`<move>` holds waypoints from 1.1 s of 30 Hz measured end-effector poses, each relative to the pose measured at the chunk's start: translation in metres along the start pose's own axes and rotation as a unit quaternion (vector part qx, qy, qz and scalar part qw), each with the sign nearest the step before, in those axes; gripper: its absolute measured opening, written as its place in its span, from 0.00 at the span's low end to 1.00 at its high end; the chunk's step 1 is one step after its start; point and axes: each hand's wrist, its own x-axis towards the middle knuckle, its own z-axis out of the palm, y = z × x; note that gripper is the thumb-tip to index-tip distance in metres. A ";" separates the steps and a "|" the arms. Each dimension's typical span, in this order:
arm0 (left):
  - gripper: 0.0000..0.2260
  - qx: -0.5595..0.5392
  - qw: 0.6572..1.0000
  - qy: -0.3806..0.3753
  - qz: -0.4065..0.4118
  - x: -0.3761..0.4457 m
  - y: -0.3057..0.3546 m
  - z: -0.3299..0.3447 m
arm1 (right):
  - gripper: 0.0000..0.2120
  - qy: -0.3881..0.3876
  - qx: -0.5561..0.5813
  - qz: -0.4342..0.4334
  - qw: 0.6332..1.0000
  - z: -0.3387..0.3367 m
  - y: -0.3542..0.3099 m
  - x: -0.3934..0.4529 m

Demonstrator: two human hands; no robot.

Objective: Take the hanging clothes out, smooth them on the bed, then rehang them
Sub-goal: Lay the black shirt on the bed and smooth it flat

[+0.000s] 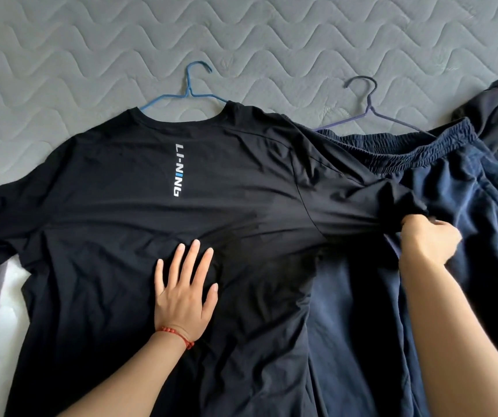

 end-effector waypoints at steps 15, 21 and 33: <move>0.27 0.006 1.000 0.019 0.009 0.001 -0.002 0.004 | 0.14 -0.108 -0.348 -0.524 0.770 0.075 -0.031 -0.008; 0.28 -0.003 1.000 0.021 0.012 0.000 -0.003 0.006 | 0.14 -0.004 -0.297 -0.441 0.847 0.070 -0.042 -0.002; 0.27 -0.012 1.000 0.012 0.019 -0.001 -0.004 0.001 | 0.18 -0.129 -0.133 -0.413 0.891 0.025 0.126 -0.161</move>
